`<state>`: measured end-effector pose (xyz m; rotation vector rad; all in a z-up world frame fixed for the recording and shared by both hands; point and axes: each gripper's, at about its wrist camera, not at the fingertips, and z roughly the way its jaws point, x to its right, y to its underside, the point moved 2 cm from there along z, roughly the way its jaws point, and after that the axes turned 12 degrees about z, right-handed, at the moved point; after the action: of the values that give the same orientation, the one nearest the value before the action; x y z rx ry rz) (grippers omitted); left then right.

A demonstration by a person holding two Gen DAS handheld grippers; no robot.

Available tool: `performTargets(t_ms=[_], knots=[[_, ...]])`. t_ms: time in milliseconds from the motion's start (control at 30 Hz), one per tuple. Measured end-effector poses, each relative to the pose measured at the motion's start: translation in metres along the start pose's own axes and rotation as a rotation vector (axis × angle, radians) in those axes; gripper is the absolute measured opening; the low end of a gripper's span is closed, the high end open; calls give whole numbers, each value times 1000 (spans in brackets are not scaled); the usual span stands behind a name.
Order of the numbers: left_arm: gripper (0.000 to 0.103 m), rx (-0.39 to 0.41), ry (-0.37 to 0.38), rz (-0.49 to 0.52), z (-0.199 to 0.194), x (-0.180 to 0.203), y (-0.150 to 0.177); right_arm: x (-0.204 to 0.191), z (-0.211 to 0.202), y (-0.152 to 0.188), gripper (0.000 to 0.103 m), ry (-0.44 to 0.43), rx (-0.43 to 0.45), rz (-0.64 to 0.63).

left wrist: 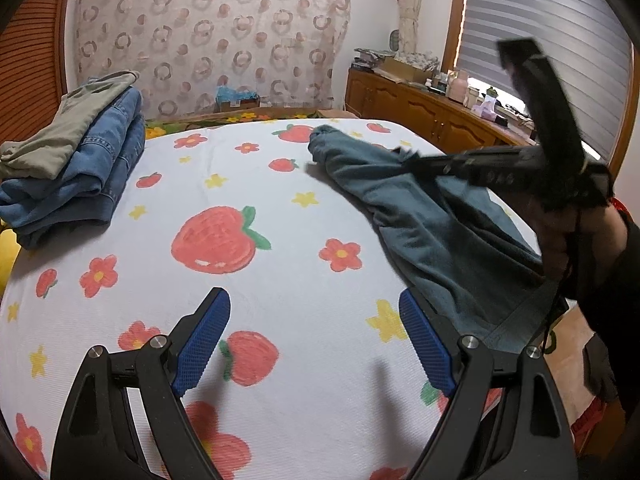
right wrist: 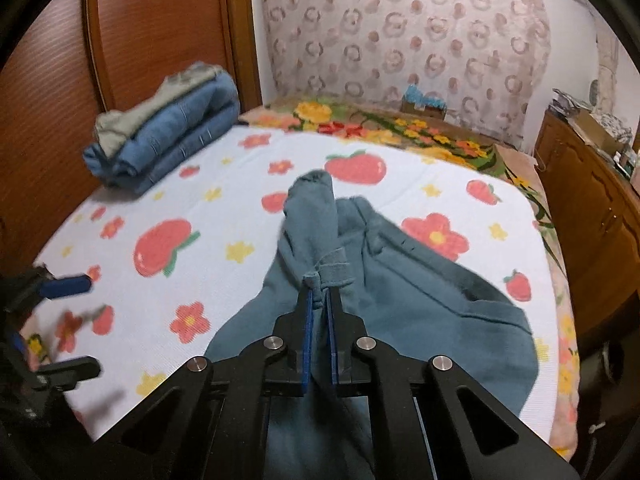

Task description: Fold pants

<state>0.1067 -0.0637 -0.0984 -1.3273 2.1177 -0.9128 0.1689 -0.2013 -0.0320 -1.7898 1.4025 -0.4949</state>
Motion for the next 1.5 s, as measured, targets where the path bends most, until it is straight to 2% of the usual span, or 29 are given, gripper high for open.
performTargets(t_ms=[167,467,667,867,1067,1333,1400,1500], knots=[[87,-7,6,10,2,4,0,8,-16,0,6,22,40,11],[87,-14,9,24,3,10,0,25,-22,-6,6,83,56,49],[87,-14,9,24,3,10,0,35,-28,-13,5,150,81,62],[87,-15,9,25,3,10,0,45,-21,-14,5,213,87,104],[87,-17,10,27,4,12,0,39,-10,-14,6,245,75,145],[87,-21,16,31,5,15,1,29,-15,-6,14,240,31,142],[87,-21,16,33,5,17,1,25,-20,2,22,233,26,133],[87,-19,22,36,5,19,1,24,-36,16,28,212,18,135]])
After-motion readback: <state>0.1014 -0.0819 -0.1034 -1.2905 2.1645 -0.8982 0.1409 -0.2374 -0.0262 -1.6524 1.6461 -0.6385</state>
